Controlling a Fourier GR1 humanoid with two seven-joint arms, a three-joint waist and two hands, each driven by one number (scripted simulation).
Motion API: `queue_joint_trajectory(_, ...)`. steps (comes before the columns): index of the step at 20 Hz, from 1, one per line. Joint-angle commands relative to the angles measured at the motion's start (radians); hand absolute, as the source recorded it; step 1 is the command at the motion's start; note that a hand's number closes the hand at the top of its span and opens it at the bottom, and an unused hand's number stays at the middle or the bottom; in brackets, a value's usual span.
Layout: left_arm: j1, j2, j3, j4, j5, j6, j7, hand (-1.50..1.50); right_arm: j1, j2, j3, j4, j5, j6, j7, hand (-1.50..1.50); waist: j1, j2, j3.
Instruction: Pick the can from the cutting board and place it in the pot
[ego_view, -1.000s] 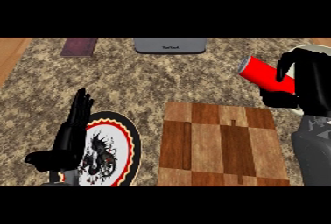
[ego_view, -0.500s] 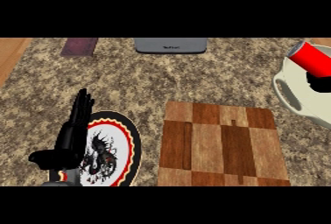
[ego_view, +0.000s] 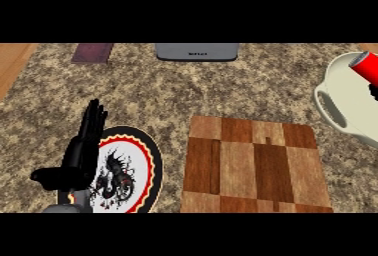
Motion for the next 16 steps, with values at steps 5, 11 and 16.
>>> queue_joint_trajectory(5,0.006,-0.018,-0.015,-0.006,-0.014,0.001,-0.011,0.00,-0.101,-0.119,-0.043,0.451,0.006,-0.061,-0.176,1.50,0.014,0.005,0.001)
queue_joint_trajectory(11,-0.059,-0.023,-0.006,0.005,-0.011,0.007,0.024,0.00,-0.135,-0.117,-0.053,0.632,0.049,-0.064,-0.012,-1.50,0.027,0.014,0.002)
queue_joint_trajectory(16,-0.037,-0.003,-0.002,-0.007,0.001,-0.023,0.022,0.00,-0.137,-0.128,-0.123,0.714,-0.055,-0.013,-0.246,-1.50,0.027,0.014,0.004)
